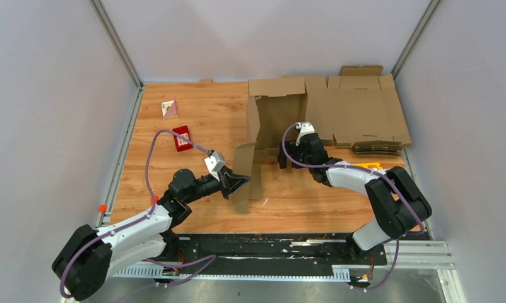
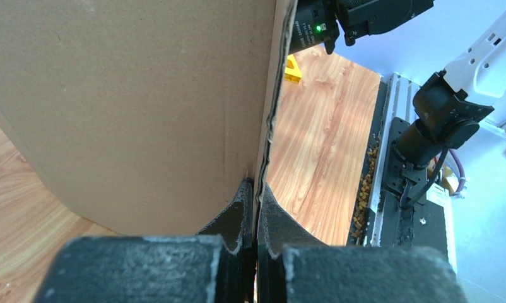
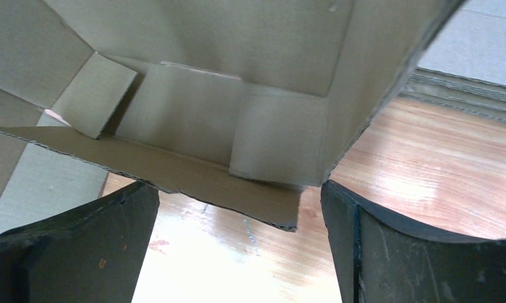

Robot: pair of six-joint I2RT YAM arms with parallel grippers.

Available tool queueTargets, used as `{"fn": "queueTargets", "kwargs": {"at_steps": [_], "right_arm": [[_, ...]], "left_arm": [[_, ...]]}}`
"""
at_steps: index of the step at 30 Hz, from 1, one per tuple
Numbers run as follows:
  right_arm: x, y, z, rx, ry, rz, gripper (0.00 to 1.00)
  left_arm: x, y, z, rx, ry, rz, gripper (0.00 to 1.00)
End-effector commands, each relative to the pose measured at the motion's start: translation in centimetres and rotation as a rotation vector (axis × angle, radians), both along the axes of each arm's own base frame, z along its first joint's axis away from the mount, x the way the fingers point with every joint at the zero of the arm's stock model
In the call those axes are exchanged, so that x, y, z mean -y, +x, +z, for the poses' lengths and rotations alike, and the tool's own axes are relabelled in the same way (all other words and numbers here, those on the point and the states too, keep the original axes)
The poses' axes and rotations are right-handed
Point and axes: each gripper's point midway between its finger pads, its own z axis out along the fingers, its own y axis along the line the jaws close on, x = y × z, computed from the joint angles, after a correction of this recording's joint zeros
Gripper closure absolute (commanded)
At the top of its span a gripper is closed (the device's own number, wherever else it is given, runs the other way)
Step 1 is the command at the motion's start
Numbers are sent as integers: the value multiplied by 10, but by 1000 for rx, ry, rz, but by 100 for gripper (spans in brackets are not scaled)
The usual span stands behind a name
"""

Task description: Fold the paper box

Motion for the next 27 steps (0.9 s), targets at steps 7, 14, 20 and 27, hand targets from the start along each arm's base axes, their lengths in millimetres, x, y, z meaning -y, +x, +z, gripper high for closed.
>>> {"fn": "queueTargets", "kwargs": {"at_steps": [7,14,20,27], "right_arm": [[16,38,15,88,-76,-20,0],[4,47,21,150,-89,68,0],[-10,48,22,163,-59,147,0],[-12,52,21,126,7,89,13]], "left_arm": [[-2,4,-14,-49,68,24,100],[0,12,-16,-47,97,42,100],[-1,13,-17,-46,106,46,100],[0,11,-20,-54,111,34,100]]}}
